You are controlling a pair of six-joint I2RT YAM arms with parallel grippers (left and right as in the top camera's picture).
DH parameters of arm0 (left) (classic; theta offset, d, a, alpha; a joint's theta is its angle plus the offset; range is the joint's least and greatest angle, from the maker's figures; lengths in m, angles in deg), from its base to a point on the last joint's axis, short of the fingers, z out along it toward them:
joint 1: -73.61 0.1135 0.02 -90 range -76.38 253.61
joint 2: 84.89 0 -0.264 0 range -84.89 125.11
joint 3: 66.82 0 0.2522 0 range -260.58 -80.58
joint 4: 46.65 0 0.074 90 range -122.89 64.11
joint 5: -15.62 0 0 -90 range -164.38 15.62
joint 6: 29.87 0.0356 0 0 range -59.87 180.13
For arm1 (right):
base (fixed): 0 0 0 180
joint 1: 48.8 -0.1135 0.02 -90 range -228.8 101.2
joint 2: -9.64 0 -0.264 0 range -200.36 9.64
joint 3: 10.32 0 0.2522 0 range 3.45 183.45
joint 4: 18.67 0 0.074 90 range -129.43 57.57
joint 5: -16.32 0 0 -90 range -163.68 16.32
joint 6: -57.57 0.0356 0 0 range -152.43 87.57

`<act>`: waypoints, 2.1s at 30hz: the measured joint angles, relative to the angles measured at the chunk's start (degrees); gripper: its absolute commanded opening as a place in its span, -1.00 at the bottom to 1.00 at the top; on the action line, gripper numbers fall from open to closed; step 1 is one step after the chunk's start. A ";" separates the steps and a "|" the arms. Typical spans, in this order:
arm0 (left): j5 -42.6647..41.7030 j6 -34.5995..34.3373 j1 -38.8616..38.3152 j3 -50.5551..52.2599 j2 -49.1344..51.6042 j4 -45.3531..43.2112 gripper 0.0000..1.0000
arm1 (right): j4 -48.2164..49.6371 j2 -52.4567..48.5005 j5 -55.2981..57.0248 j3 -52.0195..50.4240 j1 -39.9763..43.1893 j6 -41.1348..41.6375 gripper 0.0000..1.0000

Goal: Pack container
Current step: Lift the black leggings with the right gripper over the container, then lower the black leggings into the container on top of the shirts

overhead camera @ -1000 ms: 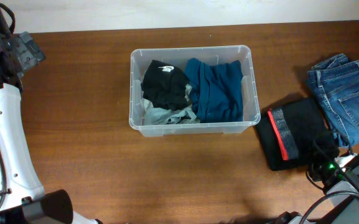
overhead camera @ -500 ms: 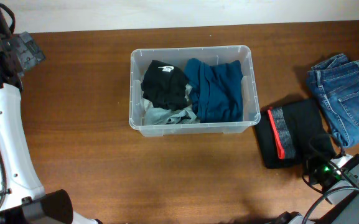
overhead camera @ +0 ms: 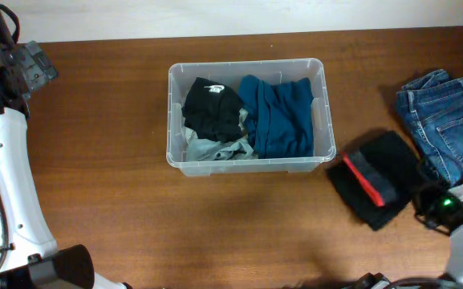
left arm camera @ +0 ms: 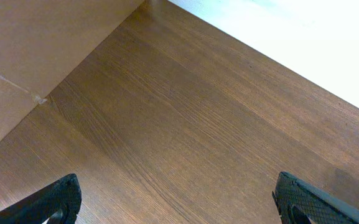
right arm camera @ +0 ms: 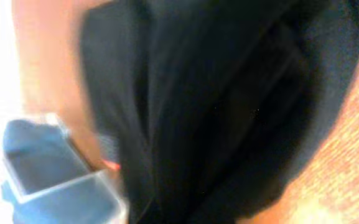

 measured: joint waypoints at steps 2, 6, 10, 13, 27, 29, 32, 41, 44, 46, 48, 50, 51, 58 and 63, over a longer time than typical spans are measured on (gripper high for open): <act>-0.02 0.00 0.00 0.00 0.00 0.00 0.99 | -4.90 2.05 0.24 5.35 0.00 -1.88 -0.92; -0.02 0.00 0.00 0.00 0.00 0.02 0.99 | -12.15 3.52 0.28 12.50 -0.13 -3.78 -0.92; -0.02 0.00 0.00 0.00 0.00 0.02 0.99 | -17.20 3.80 0.76 18.99 -2.71 -5.62 -0.92; 0.00 0.00 0.00 0.00 0.00 0.02 0.99 | -19.78 3.82 1.44 24.59 -7.78 -6.93 -0.92; -0.02 0.00 0.00 0.00 0.00 0.02 0.99 | -14.23 3.82 2.86 44.13 -45.81 -11.23 -0.92; -0.02 0.02 0.00 0.00 0.00 0.00 0.99 | -12.66 3.76 4.46 44.37 -51.34 -11.13 -0.92; 0.00 0.02 0.00 0.00 0.00 0.00 0.99 | -10.32 2.64 8.20 44.37 -58.71 -11.02 -0.92; 0.00 0.00 0.00 0.00 0.00 0.00 0.99 | 2.25 -12.15 16.17 44.41 -74.69 -11.04 -0.92; -0.02 0.00 0.00 0.00 0.00 0.02 0.99 | 4.11 -16.44 16.52 44.41 -75.30 -10.75 -0.92; 0.00 0.00 0.00 0.00 0.00 0.02 0.99 | 5.01 -19.52 16.46 44.41 -75.34 -9.77 -0.92; 0.00 0.00 0.00 0.00 0.00 0.02 0.99 | 5.95 -22.56 16.26 44.41 -75.34 -8.85 -0.92; -0.02 0.00 0.00 0.00 0.00 0.02 0.99 | 6.10 -24.15 16.37 44.41 -75.34 -8.13 -0.92; -0.02 0.00 0.00 0.00 0.00 0.02 0.99 | 6.08 -24.63 16.55 44.41 -75.34 -7.78 -0.92; -0.02 0.00 0.00 0.00 0.00 0.02 0.99 | 6.05 -24.85 17.22 44.92 -75.28 -6.54 -0.92; -0.02 0.00 0.00 0.00 0.00 0.04 0.99 | 5.90 -24.33 17.40 47.41 -75.41 -6.32 -0.92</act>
